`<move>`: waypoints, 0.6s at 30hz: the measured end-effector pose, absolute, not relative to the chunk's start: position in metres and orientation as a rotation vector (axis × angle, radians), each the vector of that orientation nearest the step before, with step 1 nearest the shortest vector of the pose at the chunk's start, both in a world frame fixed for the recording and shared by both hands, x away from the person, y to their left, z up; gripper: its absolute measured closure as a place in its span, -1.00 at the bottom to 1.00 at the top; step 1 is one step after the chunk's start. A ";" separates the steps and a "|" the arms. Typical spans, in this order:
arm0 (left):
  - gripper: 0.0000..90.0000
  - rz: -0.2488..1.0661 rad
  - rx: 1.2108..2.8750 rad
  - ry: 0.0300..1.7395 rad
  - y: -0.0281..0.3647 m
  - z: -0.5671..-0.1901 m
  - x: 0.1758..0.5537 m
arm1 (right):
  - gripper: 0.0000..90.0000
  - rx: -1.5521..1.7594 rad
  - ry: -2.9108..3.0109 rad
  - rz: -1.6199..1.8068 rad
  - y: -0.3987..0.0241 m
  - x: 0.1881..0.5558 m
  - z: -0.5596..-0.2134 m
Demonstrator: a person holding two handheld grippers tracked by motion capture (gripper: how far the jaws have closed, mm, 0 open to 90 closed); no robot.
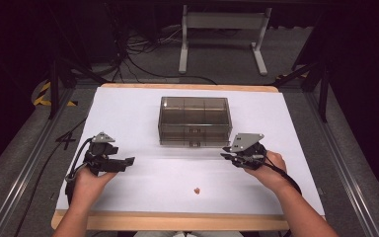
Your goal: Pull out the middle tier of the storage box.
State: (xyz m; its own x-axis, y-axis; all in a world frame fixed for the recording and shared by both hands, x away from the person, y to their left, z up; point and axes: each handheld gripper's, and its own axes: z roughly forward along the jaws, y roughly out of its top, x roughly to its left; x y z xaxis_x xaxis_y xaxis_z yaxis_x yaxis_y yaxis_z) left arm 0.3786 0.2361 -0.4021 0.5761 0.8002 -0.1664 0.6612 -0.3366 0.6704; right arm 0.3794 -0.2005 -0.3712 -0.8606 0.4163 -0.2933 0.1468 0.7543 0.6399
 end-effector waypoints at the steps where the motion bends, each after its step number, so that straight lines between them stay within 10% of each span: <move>1: -0.50 0.250 2.095 1.162 0.236 -0.402 0.379 | 0.69 0.432 2.536 0.873 -0.201 0.381 -0.370; 18: -0.50 0.241 2.100 1.165 0.236 -0.403 0.379 | 0.68 0.427 2.615 0.847 -0.201 0.407 -0.352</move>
